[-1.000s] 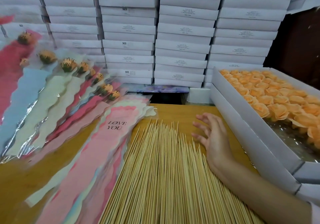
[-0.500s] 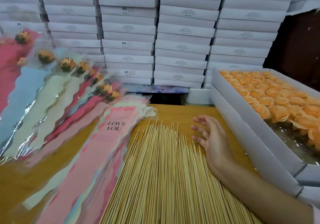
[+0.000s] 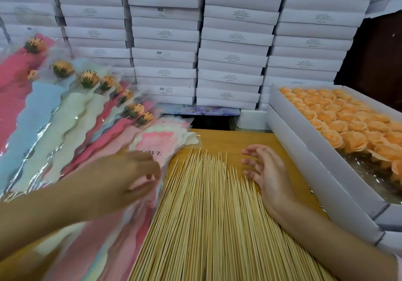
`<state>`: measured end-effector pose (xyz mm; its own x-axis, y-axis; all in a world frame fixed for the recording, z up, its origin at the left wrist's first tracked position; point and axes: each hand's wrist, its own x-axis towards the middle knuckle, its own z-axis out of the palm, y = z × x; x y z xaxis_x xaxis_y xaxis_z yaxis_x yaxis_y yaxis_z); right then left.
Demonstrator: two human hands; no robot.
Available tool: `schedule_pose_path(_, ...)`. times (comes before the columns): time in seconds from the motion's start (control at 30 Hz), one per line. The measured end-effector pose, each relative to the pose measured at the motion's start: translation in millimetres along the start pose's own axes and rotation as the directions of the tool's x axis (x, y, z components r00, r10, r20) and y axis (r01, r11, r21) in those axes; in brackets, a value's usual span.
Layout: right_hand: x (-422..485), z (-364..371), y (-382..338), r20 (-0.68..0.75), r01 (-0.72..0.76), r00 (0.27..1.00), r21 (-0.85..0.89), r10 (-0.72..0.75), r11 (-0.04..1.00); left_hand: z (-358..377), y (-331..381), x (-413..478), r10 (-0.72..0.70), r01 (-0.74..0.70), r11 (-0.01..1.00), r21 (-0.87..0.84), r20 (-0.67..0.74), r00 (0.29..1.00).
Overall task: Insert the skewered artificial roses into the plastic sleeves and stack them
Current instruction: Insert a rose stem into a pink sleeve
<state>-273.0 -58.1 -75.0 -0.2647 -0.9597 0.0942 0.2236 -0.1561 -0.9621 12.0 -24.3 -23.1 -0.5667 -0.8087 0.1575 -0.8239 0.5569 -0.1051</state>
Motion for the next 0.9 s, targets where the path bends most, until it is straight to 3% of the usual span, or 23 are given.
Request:
schedule_pose_path(0.1,-0.8,-0.2,-0.9,0.015,-0.001,1.0,-0.005,0.001,1.0,3.6,30.8,14.1,0.067,-0.071,0.994,-0.078,-0.047,0.997)
schedule_pose_path(0.27,-1.3,-0.5,-0.1,0.044,-0.003,0.999,-0.036,0.005,0.999,29.9,34.6,35.2,-0.008,0.01,0.993,-0.118,0.016,1.0)
schedule_pose_path(0.43,-2.4,0.5,-0.1,0.073,0.003,0.997,-0.064,0.002,0.998,52.5,33.6,30.5,0.002,-0.009,0.985,-0.172,-0.044,0.999)
schedule_pose_path(0.6,-10.5,4.3,-4.7,0.175,0.105,0.982,-0.229,-0.065,0.968,60.3,32.3,30.6,0.011,-0.026,0.983,-0.184,-0.084,0.996)
schedule_pose_path(0.77,-29.1,16.2,-25.5,0.444,0.371,0.885,-0.494,-0.139,0.787,59.8,33.9,28.6,0.021,-0.042,0.979,-0.202,-0.106,0.994)
schedule_pose_path(0.83,-35.4,22.6,-41.8,0.539,0.451,0.838,-0.587,-0.092,0.672,60.2,34.4,28.4,0.025,-0.047,0.978,-0.202,-0.111,0.993)
schedule_pose_path(0.9,-39.0,23.8,-63.8,0.601,0.546,0.797,-0.677,-0.057,0.494,60.3,34.4,28.2,0.031,-0.054,0.978,-0.201,-0.116,0.993)
